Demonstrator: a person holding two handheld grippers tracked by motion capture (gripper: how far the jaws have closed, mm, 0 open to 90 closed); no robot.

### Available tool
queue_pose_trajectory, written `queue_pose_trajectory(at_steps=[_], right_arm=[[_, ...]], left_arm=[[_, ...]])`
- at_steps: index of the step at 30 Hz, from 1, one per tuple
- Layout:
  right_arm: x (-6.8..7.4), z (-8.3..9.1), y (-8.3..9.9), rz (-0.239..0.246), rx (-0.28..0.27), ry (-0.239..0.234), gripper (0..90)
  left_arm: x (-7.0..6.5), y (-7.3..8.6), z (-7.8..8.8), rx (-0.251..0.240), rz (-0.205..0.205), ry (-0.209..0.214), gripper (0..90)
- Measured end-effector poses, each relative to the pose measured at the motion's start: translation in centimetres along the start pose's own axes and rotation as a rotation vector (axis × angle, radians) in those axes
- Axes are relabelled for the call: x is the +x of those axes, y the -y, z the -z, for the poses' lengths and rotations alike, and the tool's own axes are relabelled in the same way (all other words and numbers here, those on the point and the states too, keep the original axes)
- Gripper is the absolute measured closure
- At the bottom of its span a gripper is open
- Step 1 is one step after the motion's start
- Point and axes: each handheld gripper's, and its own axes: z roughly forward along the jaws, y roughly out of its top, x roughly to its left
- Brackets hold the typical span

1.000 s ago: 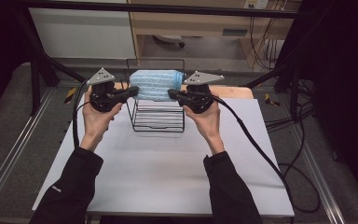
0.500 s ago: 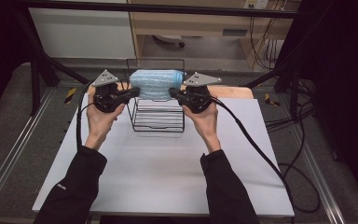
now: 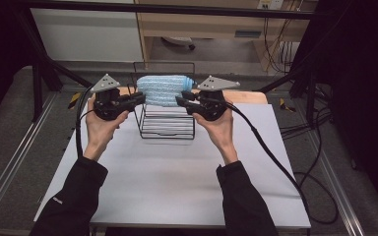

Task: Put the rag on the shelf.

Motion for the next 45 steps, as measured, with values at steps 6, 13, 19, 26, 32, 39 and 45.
queue_pose_trajectory(at_steps=[6, 13, 19, 26, 32, 39, 45], right_arm=[[0.0, 0.8, -0.4, -0.007, 0.002, 0.003, 53.9], [0.0, 1.8, -1.0, -0.016, -0.016, 0.000, 44.2], [0.1, 2.8, -1.4, -0.011, -0.007, 0.016, 34.7], [-0.1, 4.2, -1.3, -0.014, 0.012, 0.038, 23.1], [-0.4, 5.6, -0.1, -0.014, 0.030, 0.063, 14.3], [-1.4, 6.9, 2.3, -0.049, 0.063, 0.058, 7.8], [-2.0, 7.9, 4.9, -0.093, 0.079, 0.063, 4.1]], left_arm=[[0.0, -0.3, 0.7, 0.007, -0.015, -0.027, 63.1], [-0.2, -0.6, 1.5, -0.013, -0.028, -0.037, 51.6], [-0.3, -0.6, 2.4, -0.003, -0.041, -0.044, 42.9], [-0.2, 0.2, 3.2, 0.033, -0.059, -0.059, 34.6], [-0.2, 1.1, 4.2, 0.050, -0.078, -0.077, 28.7], [-0.6, 2.9, 4.8, 0.084, -0.084, -0.080, 21.2], [-1.0, 4.9, 4.8, 0.103, -0.077, -0.067, 14.9]])
